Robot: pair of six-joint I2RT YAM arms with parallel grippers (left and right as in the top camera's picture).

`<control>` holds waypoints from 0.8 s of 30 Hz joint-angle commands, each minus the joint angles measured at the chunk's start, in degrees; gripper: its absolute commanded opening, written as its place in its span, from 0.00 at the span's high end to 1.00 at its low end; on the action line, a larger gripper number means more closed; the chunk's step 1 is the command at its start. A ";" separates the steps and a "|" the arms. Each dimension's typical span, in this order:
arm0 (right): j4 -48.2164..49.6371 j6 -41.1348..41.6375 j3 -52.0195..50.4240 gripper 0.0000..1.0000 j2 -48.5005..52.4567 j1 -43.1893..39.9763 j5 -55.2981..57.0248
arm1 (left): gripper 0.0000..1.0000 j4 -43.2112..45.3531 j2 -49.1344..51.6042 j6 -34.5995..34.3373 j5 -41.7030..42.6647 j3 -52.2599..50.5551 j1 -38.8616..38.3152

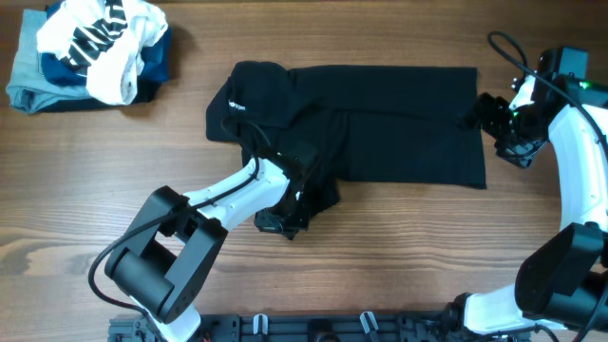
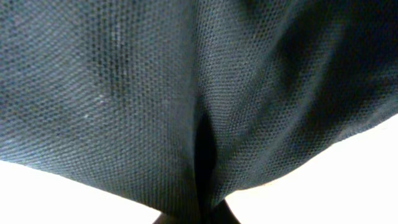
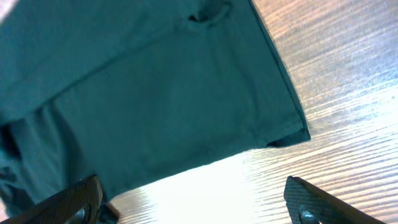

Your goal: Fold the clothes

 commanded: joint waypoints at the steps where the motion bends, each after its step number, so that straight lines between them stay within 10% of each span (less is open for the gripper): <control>1: 1.55 -0.81 -5.22 0.08 -0.15 -0.17 2.03 | 0.96 -2.78 -0.04 -1.68 1.55 1.11 0.00; 24: 29.27 5.92 -29.55 0.45 0.70 -0.17 16.87 | 0.96 -4.76 -6.93 -1.68 1.31 4.92 11.39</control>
